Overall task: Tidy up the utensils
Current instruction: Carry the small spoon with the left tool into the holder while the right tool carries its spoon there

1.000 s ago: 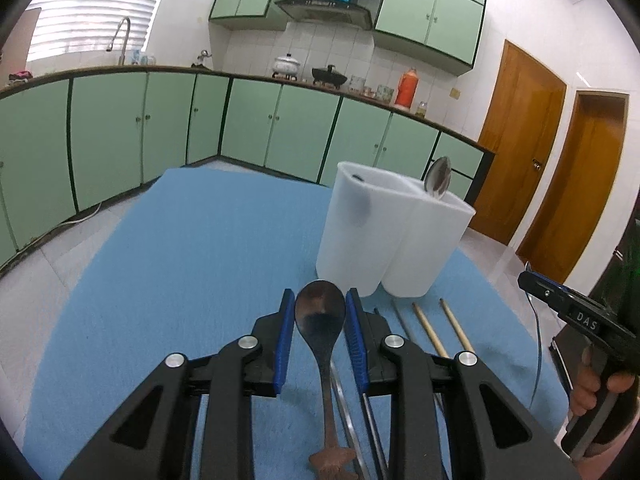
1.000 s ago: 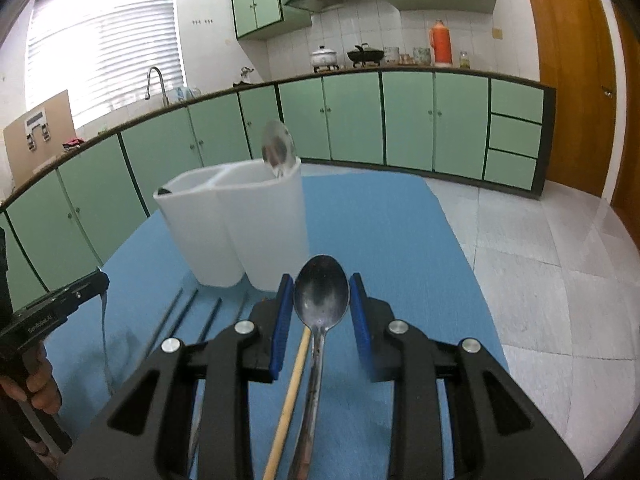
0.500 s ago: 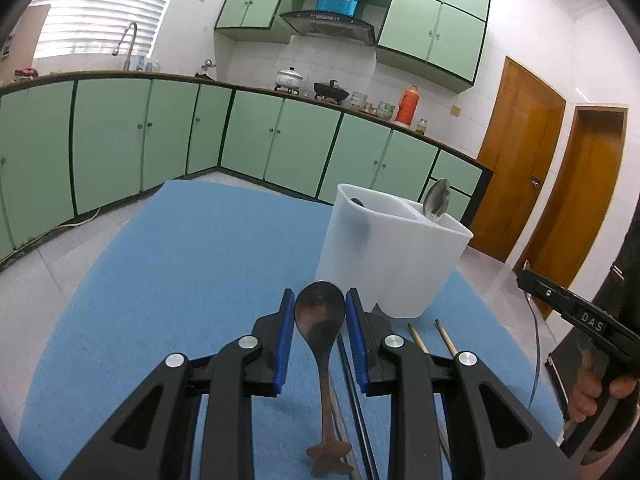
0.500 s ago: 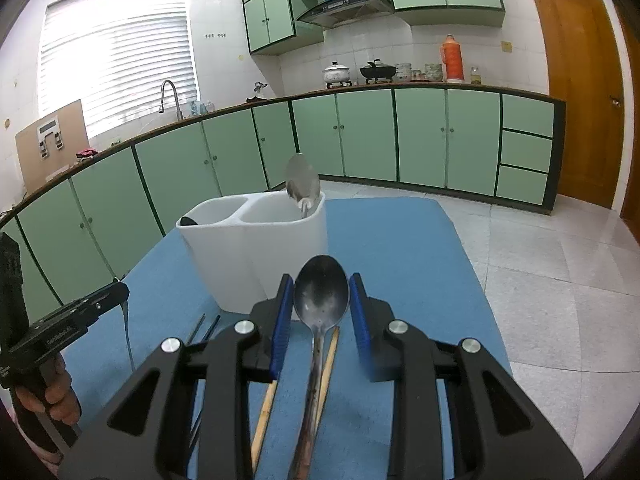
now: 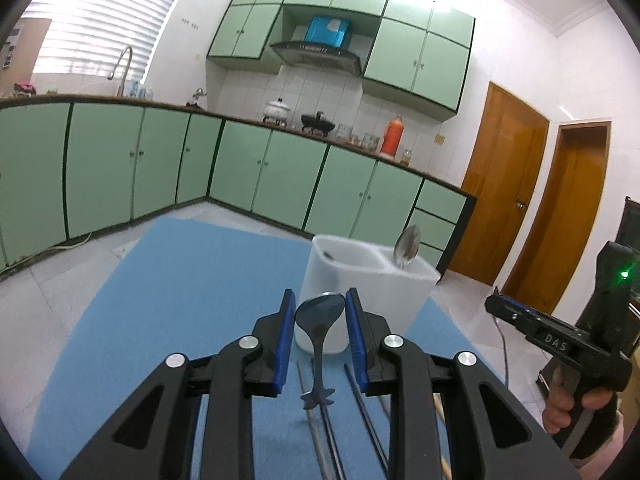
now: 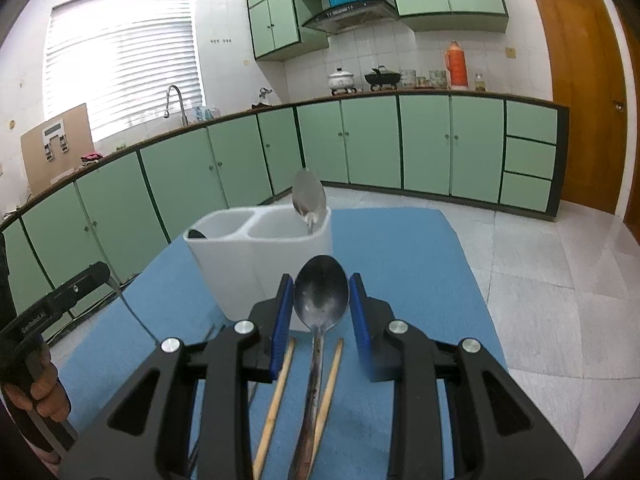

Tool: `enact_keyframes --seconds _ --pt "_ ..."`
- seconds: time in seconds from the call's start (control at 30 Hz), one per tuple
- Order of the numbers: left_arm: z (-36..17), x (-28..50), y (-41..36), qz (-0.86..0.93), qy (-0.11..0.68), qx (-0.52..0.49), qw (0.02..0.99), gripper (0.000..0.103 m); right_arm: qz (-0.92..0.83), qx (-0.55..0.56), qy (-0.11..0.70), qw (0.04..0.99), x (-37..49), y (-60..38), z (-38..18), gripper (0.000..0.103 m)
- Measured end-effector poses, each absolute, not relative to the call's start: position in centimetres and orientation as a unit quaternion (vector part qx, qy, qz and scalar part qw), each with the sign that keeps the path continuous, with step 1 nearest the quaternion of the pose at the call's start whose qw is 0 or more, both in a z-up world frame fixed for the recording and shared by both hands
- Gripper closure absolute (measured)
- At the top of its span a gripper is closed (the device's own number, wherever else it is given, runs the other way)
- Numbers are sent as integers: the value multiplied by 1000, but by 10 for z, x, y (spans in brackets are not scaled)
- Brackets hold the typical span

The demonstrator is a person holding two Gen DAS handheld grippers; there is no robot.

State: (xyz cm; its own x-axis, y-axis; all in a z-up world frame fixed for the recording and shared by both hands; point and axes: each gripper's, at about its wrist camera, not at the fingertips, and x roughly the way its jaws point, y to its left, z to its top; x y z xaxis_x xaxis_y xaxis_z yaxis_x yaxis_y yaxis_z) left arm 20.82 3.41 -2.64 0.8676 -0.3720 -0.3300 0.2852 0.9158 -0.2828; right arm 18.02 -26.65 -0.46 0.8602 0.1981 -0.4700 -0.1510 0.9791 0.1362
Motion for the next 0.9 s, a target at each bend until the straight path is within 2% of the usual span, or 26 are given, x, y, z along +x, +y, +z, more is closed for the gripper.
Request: enact_keyframes --seconds 0.37,0.73,0.9 --pt "2 210 29 -177 160 -113 965 78 103 39 213 971 186 -262 24 76" --pt "73 228 15 -195 83 -101 972 78 125 49 132 982 227 -259 82 76" --pt "86 254 -4 -196 73 -80 975 78 109 49 92 989 259 -259 94 76"
